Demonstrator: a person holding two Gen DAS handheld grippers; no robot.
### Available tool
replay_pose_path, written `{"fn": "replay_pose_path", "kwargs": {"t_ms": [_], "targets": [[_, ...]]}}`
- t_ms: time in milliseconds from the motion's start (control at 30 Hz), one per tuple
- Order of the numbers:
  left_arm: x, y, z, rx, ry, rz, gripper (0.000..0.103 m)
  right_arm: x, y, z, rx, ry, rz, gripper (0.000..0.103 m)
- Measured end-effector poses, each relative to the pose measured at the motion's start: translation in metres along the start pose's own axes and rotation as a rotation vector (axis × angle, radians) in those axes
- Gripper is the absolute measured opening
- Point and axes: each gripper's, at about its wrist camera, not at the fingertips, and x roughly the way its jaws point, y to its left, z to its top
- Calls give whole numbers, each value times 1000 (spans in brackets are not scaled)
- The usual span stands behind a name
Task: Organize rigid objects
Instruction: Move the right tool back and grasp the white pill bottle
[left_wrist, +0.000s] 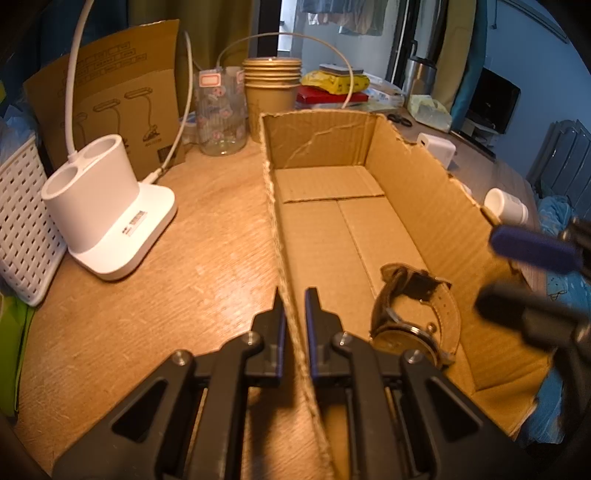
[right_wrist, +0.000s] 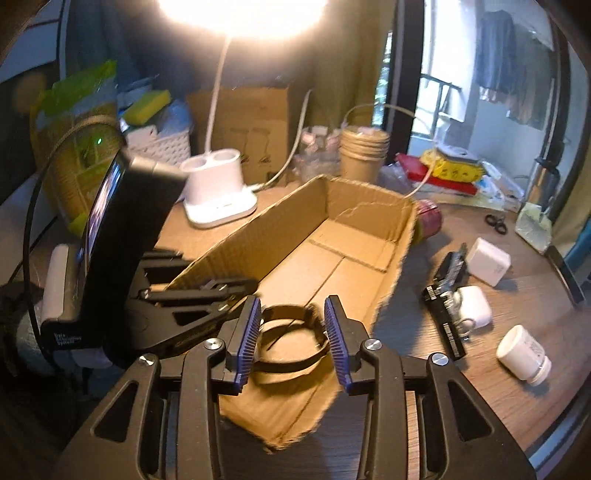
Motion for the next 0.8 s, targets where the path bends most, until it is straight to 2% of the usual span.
{"fn": "replay_pose_path", "kwargs": {"t_ms": [67, 300, 700, 733, 800], "targets": [[0, 0, 0, 0, 1, 0, 10, -5, -7, 1, 13, -14, -15, 45], [0, 0, 0, 0, 0, 0, 10, -22, -42, 3, 72, -58, -80, 45], [1, 0, 0, 0, 3, -2, 10, -33, -121, -13, 186, -59, -280, 47], [1, 0, 0, 0, 4, -2, 10, -34, -128, -15, 195, -57, -299, 48], [2, 0, 0, 1, 5, -2, 10, -35, -141, -21, 210, -49, -325, 61]]}}
